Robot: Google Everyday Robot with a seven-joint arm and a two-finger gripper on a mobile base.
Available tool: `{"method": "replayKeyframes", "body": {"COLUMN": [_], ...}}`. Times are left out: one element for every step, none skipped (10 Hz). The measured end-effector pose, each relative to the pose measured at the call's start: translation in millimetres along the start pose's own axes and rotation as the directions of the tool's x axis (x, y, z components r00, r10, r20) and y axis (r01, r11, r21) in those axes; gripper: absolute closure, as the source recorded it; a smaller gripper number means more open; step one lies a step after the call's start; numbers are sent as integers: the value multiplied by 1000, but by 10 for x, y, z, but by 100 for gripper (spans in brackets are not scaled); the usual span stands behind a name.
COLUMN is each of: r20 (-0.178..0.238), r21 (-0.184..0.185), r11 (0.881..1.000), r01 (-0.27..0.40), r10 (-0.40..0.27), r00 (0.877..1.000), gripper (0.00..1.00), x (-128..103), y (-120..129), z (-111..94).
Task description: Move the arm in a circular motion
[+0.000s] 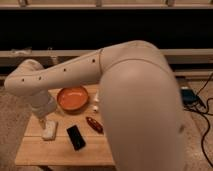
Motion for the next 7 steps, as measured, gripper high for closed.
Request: {"method": "replayKeyframes", "body": {"r20": [-5, -5, -6, -5, -3, 1, 5], "r21": [1, -2, -7, -14, -18, -24, -27], "r11": [999, 995, 985, 973, 955, 931, 900], "r01": [-48, -105, -175, -231, -296, -364, -436], "r10": [48, 105, 175, 231, 296, 364, 436], "r00": [999, 994, 985, 973, 955, 931, 900], "gripper": [35, 35, 35, 35, 35, 35, 35], "x": [231, 416, 610, 739, 865, 987, 1107], "y": [-132, -288, -526, -738, -1029, -1366, -1774], "z": [-7, -16, -15, -14, -15, -22, -35]}}
